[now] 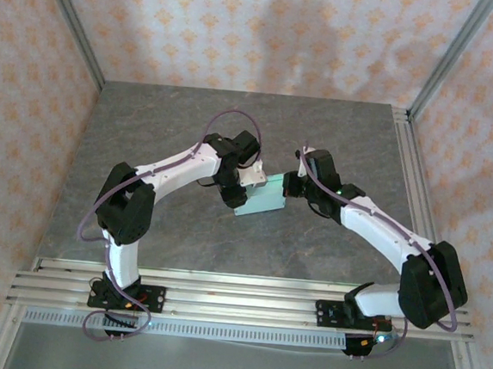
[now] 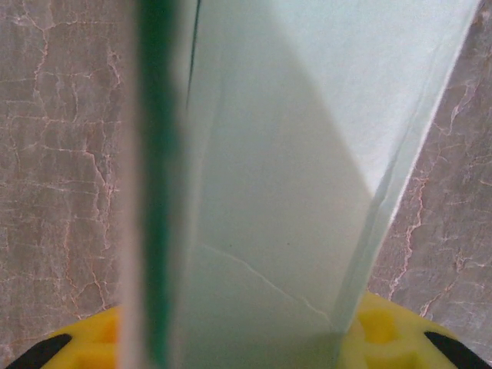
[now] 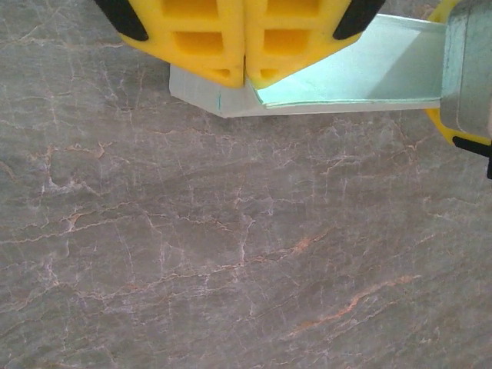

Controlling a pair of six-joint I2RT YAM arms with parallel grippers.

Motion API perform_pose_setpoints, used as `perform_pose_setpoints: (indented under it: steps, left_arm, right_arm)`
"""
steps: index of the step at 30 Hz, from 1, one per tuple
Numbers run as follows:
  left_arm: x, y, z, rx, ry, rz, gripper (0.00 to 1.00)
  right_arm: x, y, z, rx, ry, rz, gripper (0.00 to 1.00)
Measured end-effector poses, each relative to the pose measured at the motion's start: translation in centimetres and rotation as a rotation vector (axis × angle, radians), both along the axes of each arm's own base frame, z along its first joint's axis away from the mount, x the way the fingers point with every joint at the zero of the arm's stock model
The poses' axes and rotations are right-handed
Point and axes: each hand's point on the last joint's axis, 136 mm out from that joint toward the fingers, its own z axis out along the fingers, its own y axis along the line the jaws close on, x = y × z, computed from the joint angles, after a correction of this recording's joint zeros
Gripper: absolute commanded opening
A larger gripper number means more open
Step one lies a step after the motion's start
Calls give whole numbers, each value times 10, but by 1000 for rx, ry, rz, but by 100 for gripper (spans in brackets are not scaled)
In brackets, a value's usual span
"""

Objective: Fold the paper box

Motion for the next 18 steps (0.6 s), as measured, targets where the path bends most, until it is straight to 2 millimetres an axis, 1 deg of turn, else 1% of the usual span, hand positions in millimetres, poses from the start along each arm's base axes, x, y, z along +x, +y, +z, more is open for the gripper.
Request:
perform_pose_setpoints:
  steps: [4,14,18]
  left_arm:
    - [1,-1,-2,1,1,-1,35]
    - [4,-4,0,-10,-13,-1,36]
    - [4,-4,0,-10,-13,-1,35]
  right_arm:
    - [0,-1,-2,33,12,-46,0]
    - [-1,-1,3,114,45,-161,0]
    - [-1,-1,2,126,54,-178,0]
